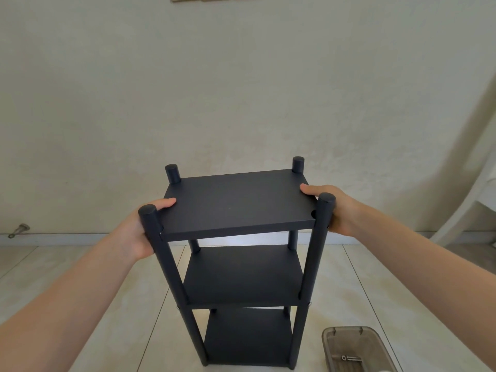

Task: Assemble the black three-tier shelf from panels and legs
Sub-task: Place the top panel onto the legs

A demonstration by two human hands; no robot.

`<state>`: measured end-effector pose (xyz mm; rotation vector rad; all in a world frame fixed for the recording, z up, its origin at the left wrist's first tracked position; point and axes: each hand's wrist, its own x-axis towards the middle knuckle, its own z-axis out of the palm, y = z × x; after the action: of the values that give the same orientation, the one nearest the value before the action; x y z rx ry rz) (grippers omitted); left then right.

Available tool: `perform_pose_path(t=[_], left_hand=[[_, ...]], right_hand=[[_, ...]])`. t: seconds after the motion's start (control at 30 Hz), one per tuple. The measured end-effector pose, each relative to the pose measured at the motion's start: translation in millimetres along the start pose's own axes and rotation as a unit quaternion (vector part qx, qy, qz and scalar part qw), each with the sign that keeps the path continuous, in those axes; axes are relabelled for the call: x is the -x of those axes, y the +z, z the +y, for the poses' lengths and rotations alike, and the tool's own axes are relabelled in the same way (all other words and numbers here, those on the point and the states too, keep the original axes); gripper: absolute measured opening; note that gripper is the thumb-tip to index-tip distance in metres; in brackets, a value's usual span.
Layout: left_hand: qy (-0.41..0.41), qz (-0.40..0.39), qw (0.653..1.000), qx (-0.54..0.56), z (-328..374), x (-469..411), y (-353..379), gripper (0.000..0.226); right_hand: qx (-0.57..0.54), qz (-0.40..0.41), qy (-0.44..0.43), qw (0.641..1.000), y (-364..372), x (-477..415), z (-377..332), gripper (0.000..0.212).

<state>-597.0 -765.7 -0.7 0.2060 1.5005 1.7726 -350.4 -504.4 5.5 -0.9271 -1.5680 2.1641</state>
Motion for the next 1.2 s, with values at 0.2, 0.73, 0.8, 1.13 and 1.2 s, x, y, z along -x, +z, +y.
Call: perform_pose_path(t=[0.2,0.73,0.8,1.13,1.2], left_hand=[[0.004,0.025,1.000,0.015,0,0,1,0.016],[0.018,0.006,1.000,0.003,-1,5,0,0.036],[0.025,0.014,1.000,0.014,-2,7,1,0.022],[0.161,0.163,0.973,-0.024,-28,21,3,0.028],[0.171,0.177,0.968,-0.046,-35,23,5,0.028]], right_hand=[[-0.007,0.013,-0.003,1.000,1,-3,-2,0.017],[-0.024,0.030,-0.003,0.999,3,0,7,0.018],[-0.036,0.036,-0.013,0.999,5,1,8,0.018],[-0.083,0.099,-0.056,0.990,23,10,17,0.018],[-0.095,0.112,-0.059,0.987,29,13,21,0.020]])
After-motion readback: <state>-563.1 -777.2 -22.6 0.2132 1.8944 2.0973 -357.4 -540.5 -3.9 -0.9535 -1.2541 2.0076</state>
